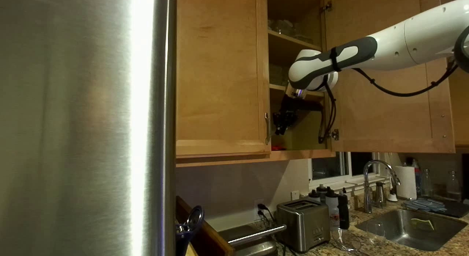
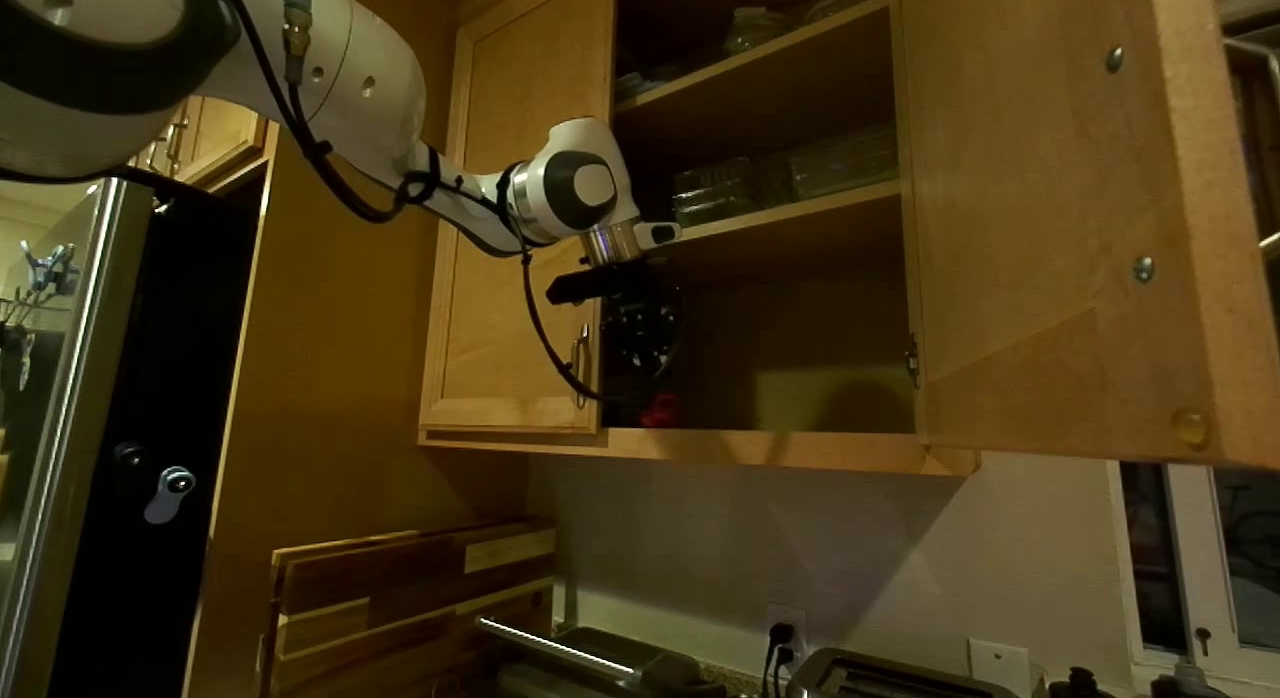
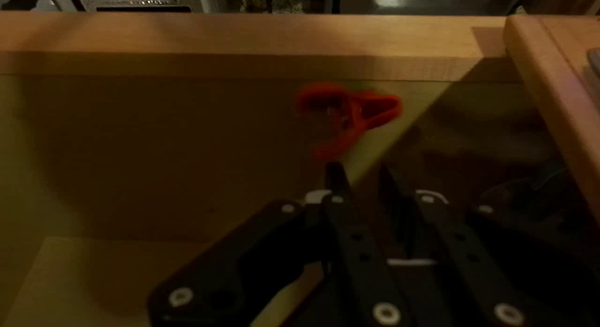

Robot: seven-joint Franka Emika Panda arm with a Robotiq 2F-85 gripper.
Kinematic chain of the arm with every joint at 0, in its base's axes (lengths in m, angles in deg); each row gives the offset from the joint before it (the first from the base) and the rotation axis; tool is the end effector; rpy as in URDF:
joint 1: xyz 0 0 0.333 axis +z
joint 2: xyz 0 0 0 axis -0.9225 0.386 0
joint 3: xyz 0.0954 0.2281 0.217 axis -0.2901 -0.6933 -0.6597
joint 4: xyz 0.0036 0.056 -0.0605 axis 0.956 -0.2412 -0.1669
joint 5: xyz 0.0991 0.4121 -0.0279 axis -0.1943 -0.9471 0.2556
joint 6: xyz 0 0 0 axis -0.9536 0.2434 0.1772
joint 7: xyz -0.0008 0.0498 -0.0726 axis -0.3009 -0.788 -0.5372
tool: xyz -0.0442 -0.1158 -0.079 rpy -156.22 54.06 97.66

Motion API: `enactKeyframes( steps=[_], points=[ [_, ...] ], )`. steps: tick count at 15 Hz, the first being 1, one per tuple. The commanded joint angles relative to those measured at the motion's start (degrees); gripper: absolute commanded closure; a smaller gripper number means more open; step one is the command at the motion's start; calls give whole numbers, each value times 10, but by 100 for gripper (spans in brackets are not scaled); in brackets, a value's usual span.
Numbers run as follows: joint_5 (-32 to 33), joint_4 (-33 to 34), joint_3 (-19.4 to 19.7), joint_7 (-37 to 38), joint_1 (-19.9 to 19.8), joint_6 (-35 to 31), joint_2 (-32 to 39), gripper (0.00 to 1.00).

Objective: Open the cupboard, take the orange clamp and put it inside

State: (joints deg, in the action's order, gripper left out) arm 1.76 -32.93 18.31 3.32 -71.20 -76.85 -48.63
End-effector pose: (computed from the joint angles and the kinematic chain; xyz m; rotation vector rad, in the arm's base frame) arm 0.6472 -0.1083 0.6740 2.9218 -0.2086 0.9154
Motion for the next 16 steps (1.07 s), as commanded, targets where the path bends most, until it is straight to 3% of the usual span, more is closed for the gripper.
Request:
enactKeyframes(
  steps=[1,6,8,16],
  points=[
    [-1,4,-2,13,-4,5,0,44],
    [12,-9,-6,16,0,9,-17,10],
    [25,-23,-9,19,2,23,-40,1],
    [60,-84,-21,-15,5,173,-150,0]
  ],
)
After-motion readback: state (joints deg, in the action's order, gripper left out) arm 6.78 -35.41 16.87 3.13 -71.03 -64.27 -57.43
